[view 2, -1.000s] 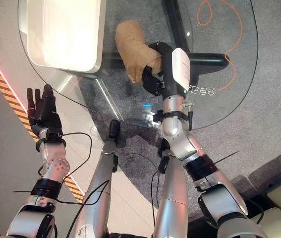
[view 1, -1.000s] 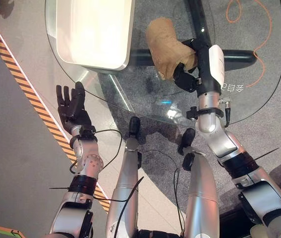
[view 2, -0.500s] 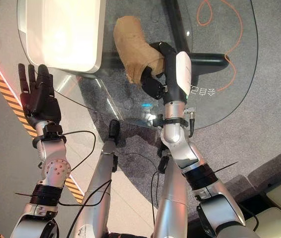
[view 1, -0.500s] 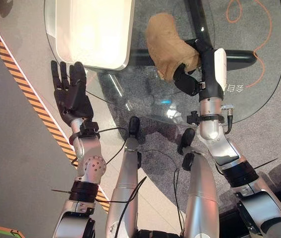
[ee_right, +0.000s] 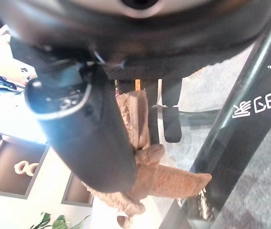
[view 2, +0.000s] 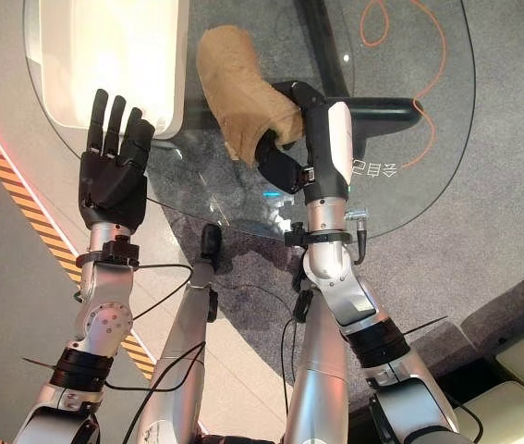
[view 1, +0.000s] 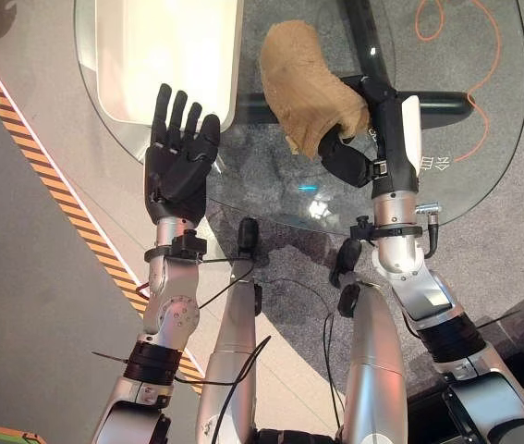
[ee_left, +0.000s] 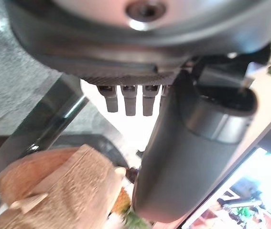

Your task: Wipe the table with a cloth and put it in the basket.

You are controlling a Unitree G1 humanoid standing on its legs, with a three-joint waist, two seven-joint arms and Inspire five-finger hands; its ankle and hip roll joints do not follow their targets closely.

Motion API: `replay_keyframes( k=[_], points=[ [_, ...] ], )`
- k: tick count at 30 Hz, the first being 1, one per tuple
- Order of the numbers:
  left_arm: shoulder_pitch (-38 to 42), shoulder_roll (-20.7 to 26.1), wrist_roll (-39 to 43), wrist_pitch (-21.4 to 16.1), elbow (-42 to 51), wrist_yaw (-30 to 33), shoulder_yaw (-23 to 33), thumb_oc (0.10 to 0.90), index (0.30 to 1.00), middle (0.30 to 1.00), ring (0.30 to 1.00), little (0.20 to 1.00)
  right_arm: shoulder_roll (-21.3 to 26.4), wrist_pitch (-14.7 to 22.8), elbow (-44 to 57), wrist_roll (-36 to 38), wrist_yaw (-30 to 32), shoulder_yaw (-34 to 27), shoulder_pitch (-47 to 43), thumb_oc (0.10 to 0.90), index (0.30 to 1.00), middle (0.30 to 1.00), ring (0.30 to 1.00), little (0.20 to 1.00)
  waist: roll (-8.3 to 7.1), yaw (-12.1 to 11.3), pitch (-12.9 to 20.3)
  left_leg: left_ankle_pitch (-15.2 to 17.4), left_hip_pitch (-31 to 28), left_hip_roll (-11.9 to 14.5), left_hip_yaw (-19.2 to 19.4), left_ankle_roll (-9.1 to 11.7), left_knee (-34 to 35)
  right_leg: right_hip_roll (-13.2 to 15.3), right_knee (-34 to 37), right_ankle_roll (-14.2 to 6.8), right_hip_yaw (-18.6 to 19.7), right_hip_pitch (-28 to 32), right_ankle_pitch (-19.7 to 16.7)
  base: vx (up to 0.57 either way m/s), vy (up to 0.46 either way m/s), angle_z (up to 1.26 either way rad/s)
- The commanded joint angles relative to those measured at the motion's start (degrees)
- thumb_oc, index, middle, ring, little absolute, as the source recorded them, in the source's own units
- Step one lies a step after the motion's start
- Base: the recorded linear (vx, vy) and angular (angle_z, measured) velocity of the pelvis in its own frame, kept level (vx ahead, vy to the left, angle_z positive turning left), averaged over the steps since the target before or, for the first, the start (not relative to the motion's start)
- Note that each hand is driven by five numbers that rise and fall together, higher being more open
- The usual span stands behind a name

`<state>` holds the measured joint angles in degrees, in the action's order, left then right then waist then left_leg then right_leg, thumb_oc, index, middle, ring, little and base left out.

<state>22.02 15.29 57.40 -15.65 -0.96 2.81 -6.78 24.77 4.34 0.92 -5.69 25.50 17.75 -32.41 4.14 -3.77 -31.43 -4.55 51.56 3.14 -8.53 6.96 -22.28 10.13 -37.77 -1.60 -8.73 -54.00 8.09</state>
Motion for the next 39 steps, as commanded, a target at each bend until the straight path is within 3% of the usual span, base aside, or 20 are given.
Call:
replay_keyframes(
  k=[1, 15, 26, 39],
  points=[
    [0.80, 3.29, 0.62, -1.37, 8.78, -4.24, 0.64, 0.800, 0.900, 0.900, 0.900, 0.900, -1.31, 12.81, 16.71, 2.76, -0.89, -3.50, -4.20, 0.100, 0.300, 0.300, 0.300, 0.200, -0.58, 0.85, 1.63, 4.47, -2.03, -5.78, 7.06, -8.21, -2.70, -6.29, 6.64, -0.14, 1.50, 2.49, -4.94, 0.00, 0.000, 0.00],
    [6.71, 1.72, 12.39, 7.37, 9.19, -11.12, -4.45, 0.800, 0.900, 0.900, 0.900, 0.900, -2.33, 13.59, 17.80, 7.03, -5.03, -0.43, -7.01, 0.100, 0.300, 0.300, 0.300, 0.200, -1.07, 2.34, 1.63, 3.99, -2.31, -5.43, 7.77, -8.12, -1.90, -6.55, 7.64, -0.47, 2.38, 2.30, -5.92, 0.00, 0.000, 0.00],
    [10.31, -0.87, 19.55, 8.99, 8.74, -13.55, -5.58, 0.800, 0.900, 0.900, 0.900, 0.900, -3.18, 13.03, 17.20, 7.09, -6.24, 1.75, -9.62, 0.100, 0.300, 0.300, 0.300, 0.200, -1.62, 3.05, 1.63, 4.02, -2.82, -5.32, 8.13, -7.78, -1.32, -6.95, 8.68, -0.45, 2.98, 2.85, -6.01, 0.00, 0.000, 0.00],
    [13.36, -1.76, 19.50, 7.10, 8.10, -14.20, -5.61, 0.800, 0.900, 0.900, 0.900, 0.900, -3.45, 11.77, 16.46, 7.07, -7.40, 2.27, -11.26, 0.100, 0.300, 0.300, 0.300, 0.200, -1.83, 3.54, 1.63, 4.11, -2.54, -5.29, 8.26, -7.66, -1.33, -7.15, 8.95, -0.44, 3.45, 2.58, -5.98, 0.00, 0.003, -0.01]
  ],
)
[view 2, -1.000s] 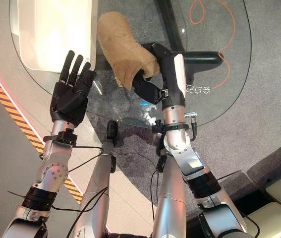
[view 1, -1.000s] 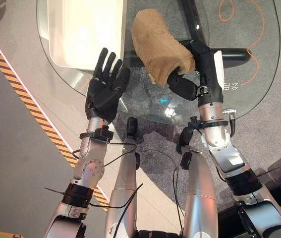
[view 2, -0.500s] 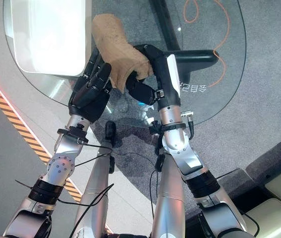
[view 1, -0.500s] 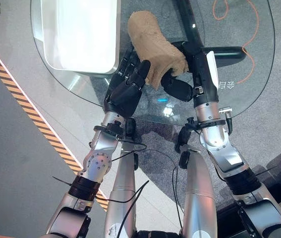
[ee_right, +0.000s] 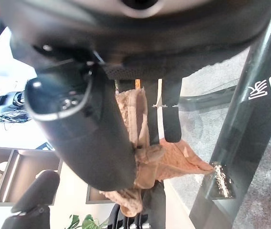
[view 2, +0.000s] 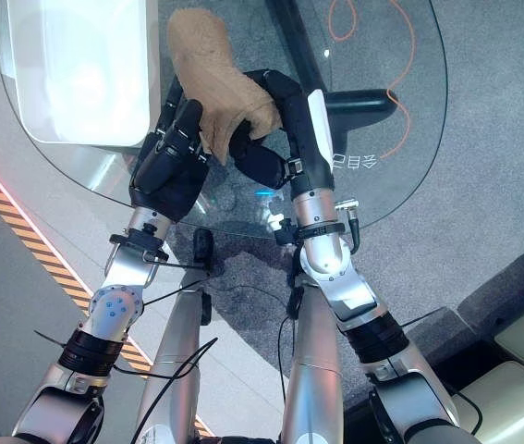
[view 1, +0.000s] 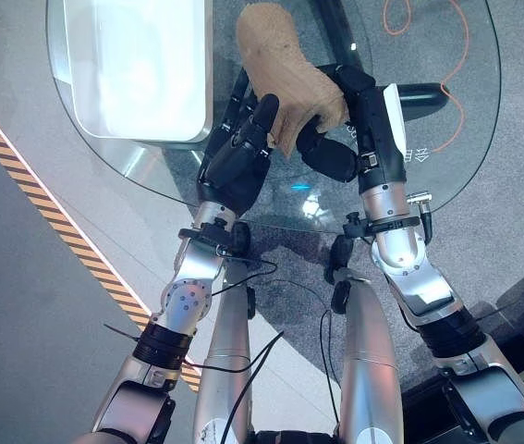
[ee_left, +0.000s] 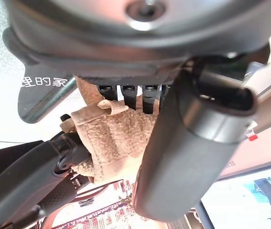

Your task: Wipe the table with a cloth and put it in the basket.

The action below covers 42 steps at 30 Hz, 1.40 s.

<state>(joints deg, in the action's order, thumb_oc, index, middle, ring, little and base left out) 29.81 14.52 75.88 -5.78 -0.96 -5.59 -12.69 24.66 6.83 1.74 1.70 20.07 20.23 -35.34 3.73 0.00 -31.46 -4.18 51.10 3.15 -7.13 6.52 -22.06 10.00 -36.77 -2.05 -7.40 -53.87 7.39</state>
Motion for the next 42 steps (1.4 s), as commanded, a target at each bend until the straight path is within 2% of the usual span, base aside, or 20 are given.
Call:
replay_keyframes(
  k=[1, 19, 42],
  points=[
    [5.62, -1.02, 1.08, -2.93, 8.11, -5.96, 0.34, 0.800, 0.900, 0.900, 0.900, 0.900, -3.33, 9.19, 15.64, -0.29, -2.04, -0.19, -8.37, 0.100, 0.300, 0.300, 0.300, 0.200, -1.42, -0.23, 1.67, 3.74, -2.08, -5.29, 6.87, -7.22, -1.55, -7.02, 7.95, 0.01, 2.12, 2.45, -5.27, 0.00, 0.000, 0.00],
    [7.82, -2.35, 5.76, -2.45, 8.56, -12.11, 2.35, 0.800, 0.900, 0.900, 0.900, 0.900, -2.79, 6.02, 12.87, -2.75, -3.42, 0.57, -8.69, 0.100, 0.300, 0.300, 0.300, 0.200, -1.49, -0.04, 1.67, 4.12, -2.31, -5.51, 6.75, -6.97, -1.50, -6.93, 8.25, 0.01, 2.38, 2.63, -4.95, 0.00, 0.000, 0.00],
    [7.75, -2.22, 4.93, -4.35, 8.28, -11.00, 3.24, 0.800, 0.900, 0.900, 0.900, 0.900, -0.32, 2.99, 10.93, -7.97, -7.63, 1.86, -9.21, 0.100, 0.300, 0.300, 0.300, 0.200, -1.66, -0.24, 1.67, 4.29, -1.75, -5.65, 6.34, -6.97, -1.76, -6.98, 7.60, -0.05, 2.18, 2.00, -4.55, 0.00, 0.000, 0.00]
  ],
)
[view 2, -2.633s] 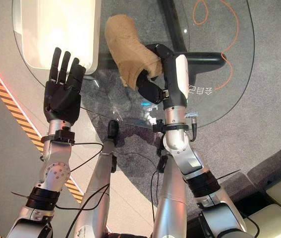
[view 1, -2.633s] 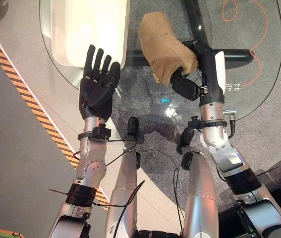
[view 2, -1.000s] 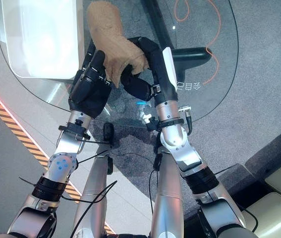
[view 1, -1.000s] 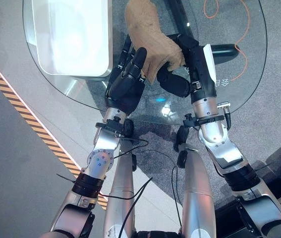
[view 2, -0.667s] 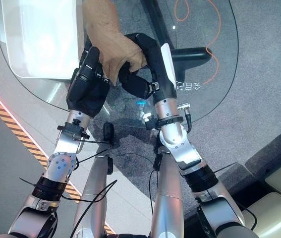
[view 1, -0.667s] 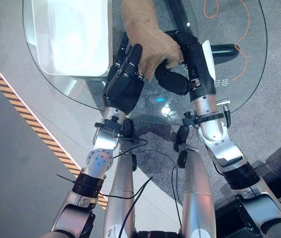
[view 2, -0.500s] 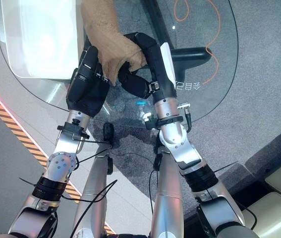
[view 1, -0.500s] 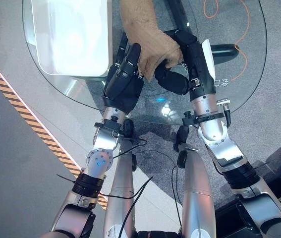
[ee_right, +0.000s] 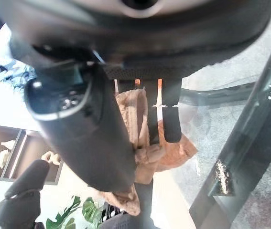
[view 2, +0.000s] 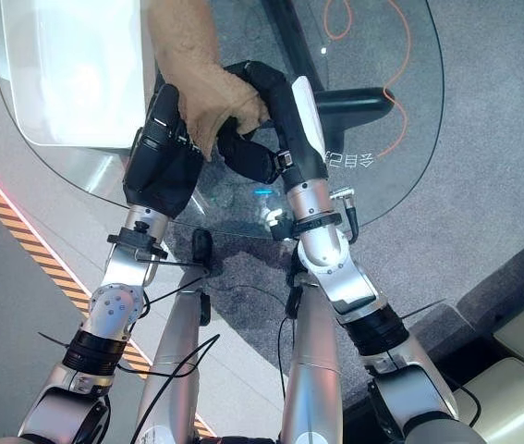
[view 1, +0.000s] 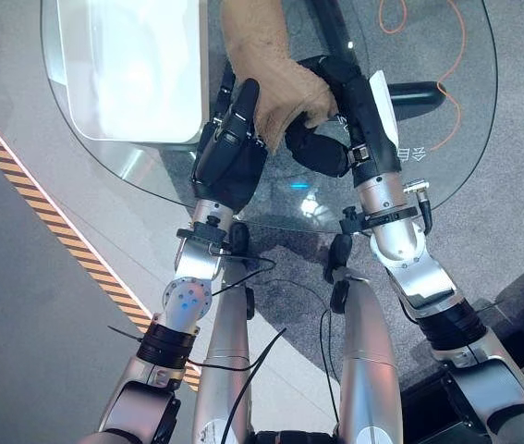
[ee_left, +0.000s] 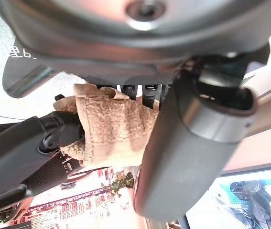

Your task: Wipe the table with a cloth and put it in the basket.

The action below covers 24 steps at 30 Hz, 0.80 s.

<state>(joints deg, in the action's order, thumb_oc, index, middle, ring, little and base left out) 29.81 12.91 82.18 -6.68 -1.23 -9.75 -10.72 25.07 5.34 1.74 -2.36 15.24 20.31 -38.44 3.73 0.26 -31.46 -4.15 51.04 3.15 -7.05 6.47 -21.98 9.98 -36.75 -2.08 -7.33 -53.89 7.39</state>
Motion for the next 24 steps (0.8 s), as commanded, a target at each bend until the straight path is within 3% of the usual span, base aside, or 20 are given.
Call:
replay_keyframes(
  k=[1, 10, 11, 12, 13, 24],
  points=[
    [7.67, -0.34, -1.08, -3.50, 8.72, -6.80, 1.35, 0.800, 0.900, 0.900, 0.900, 0.900, -0.34, 4.13, 10.94, -4.50, -3.01, 1.79, -6.20, 0.100, 0.300, 0.300, 0.300, 0.200, -1.64, -0.59, 1.67, 4.24, -1.64, -5.67, 6.22, -6.92, -1.88, -6.89, 7.51, -0.03, 2.02, 1.99, -4.55, 0.00, 0.000, 0.00],
    [7.79, -0.26, -1.87, -4.38, 8.89, -5.61, 1.64, 0.800, 0.900, 0.900, 0.900, 0.900, 0.85, 4.29, 10.14, -6.60, -2.56, 1.80, -6.82, 0.100, 0.300, 0.300, 0.300, 0.200, -1.78, -0.71, 1.67, 4.32, -1.61, -5.69, 6.04, -6.84, -1.97, -6.95, 7.31, -0.09, 1.83, 1.99, -4.42, 0.00, 0.000, 0.00],
    [7.80, -0.20, -1.92, -4.63, 8.88, -5.47, 1.71, 0.731, 0.841, 0.841, 0.841, 0.831, 0.95, 4.24, 10.19, -6.42, -2.65, 1.69, -6.93, 0.100, 0.300, 0.300, 0.300, 0.200, -1.78, -0.71, 1.67, 4.35, -1.59, -5.71, 6.00, -6.84, -1.99, -6.97, 7.28, -0.09, 1.84, 1.96, -4.40, 0.00, 0.000, 0.00],
    [7.80, -0.18, -2.24, -5.14, 8.83, -5.23, 1.74, 0.344, 0.509, 0.509, 0.509, 0.444, 0.97, 4.22, 10.24, -6.40, -2.69, 1.63, -6.99, 0.100, 0.300, 0.300, 0.300, 0.200, -1.81, -0.72, 1.67, 4.37, -1.56, -5.74, 5.97, -6.84, -2.04, -6.99, 7.27, -0.08, 1.83, 1.96, -4.38, 0.00, 0.000, 0.00],
    [7.75, -0.25, -2.40, -5.42, 8.89, -5.22, 1.78, 0.100, 0.300, 0.300, 0.300, 0.200, 0.94, 4.23, 10.29, -6.44, -2.71, 1.59, -6.97, 0.100, 0.300, 0.300, 0.300, 0.200, -1.81, -0.74, 1.67, 4.40, -1.48, -5.75, 5.96, -6.84, -2.16, -6.99, 7.16, -0.08, 1.81, 1.88, -4.36, 0.00, 0.000, 0.00],
    [7.57, -0.65, -4.32, -6.62, 9.02, -5.30, 2.23, 0.100, 0.300, 0.300, 0.300, 0.200, 0.66, 4.55, 10.38, -6.61, -3.31, 1.26, -6.82, 0.100, 0.300, 0.300, 0.300, 0.200, -1.83, -0.73, 1.67, 4.61, -1.22, -5.89, 5.80, -6.82, -2.50, -7.18, 6.81, -0.10, 1.97, 1.59, -4.20, 0.00, 0.000, 0.00]
  ],
)
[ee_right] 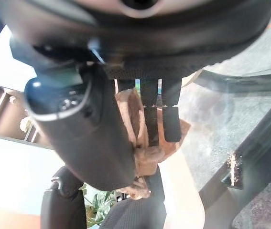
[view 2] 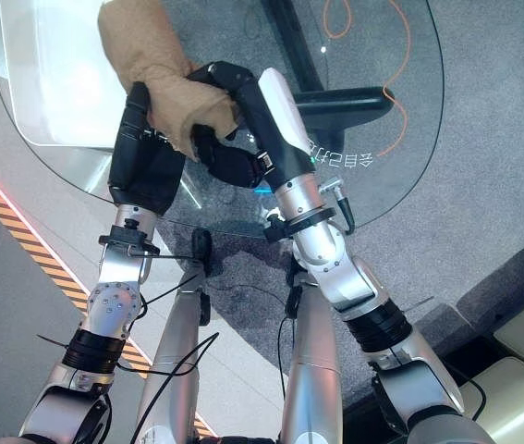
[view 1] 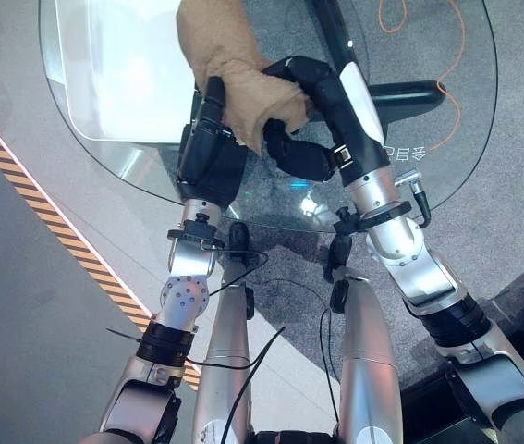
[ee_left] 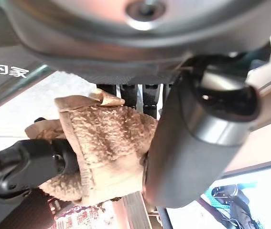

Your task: Wipe the table with a cloth and put it in the basket.

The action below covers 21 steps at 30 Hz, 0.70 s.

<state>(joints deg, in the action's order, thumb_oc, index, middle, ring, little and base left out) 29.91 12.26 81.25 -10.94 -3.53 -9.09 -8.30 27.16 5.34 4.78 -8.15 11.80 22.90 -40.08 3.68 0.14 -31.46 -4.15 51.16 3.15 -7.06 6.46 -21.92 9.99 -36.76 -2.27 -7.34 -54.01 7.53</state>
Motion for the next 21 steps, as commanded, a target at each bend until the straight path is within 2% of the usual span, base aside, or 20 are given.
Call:
replay_keyframes(
  k=[1, 17, 18, 19, 20, 21],
  points=[
    [7.44, -0.01, -3.38, -2.39, 11.31, -6.03, -0.17, 0.100, 0.300, 0.300, 0.300, 0.200, -1.44, 4.56, 7.37, -0.84, 0.13, -1.35, -5.18, 0.100, 0.300, 0.300, 0.300, 0.200, -1.78, -0.62, 1.66, 4.63, -1.31, -5.89, 5.83, -6.82, -2.55, -7.17, 6.86, 0.10, 1.97, 1.71, -4.31, 0.00, 0.000, 0.00],
    [7.63, -0.21, -3.65, -2.66, 11.13, -6.02, -0.05, 0.100, 0.300, 0.300, 0.300, 0.200, -1.78, 4.58, 6.99, -1.08, -0.09, -1.22, -5.45, 0.100, 0.300, 0.300, 0.300, 0.200, -1.69, -0.72, 1.66, 4.90, -1.00, -6.00, 5.81, -6.90, -3.10, -7.06, 6.50, 0.13, 1.92, 1.45, -4.15, 0.00, 0.000, 0.00],
    [7.70, -0.26, -3.96, -3.11, 11.24, -5.73, -0.09, 0.100, 0.300, 0.300, 0.300, 0.200, -1.85, 4.43, 7.04, -1.17, 0.05, -1.18, -5.55, 0.141, 0.335, 0.335, 0.335, 0.241, -1.68, -0.73, 1.66, 4.93, -0.87, -6.05, 5.77, -6.92, -3.25, -7.08, 6.39, 0.15, 1.95, 1.33, -4.13, 0.00, 0.000, 0.00],
    [7.73, -0.25, -3.94, -3.46, 11.30, -5.58, -0.07, 0.100, 0.300, 0.300, 0.300, 0.200, -1.88, 4.43, 7.00, -1.16, 0.13, -1.21, -5.56, 0.366, 0.528, 0.528, 0.528, 0.466, -1.65, -0.73, 1.66, 4.98, -0.78, -6.08, 5.74, -6.94, -3.36, -7.11, 6.25, 0.16, 1.98, 1.20, -4.11, 0.00, 0.000, 0.00],
    [7.75, -0.24, -3.82, -3.58, 11.28, -5.59, -0.06, 0.100, 0.300, 0.300, 0.300, 0.200, -1.90, 4.44, 6.97, -1.16, 0.17, -1.23, -5.56, 0.438, 0.589, 0.589, 0.589, 0.538, -1.64, -0.73, 1.66, 5.00, -0.76, -6.09, 5.73, -6.95, -3.39, -7.12, 6.19, 0.17, 1.99, 1.15, -4.10, 0.00, 0.000, 0.00],
    [7.69, -0.43, -3.75, -4.35, 11.30, -5.47, 0.16, 0.100, 0.300, 0.300, 0.300, 0.200, -1.94, 4.47, 7.01, -0.93, 0.28, -1.41, -5.45, 0.800, 0.900, 0.900, 0.900, 0.900, -1.66, -0.71, 1.66, 5.06, -0.80, -6.25, 5.59, -6.98, -3.41, -7.24, 6.21, 0.18, 2.09, 1.14, -4.08, 0.00, 0.000, 0.00]
  ],
)
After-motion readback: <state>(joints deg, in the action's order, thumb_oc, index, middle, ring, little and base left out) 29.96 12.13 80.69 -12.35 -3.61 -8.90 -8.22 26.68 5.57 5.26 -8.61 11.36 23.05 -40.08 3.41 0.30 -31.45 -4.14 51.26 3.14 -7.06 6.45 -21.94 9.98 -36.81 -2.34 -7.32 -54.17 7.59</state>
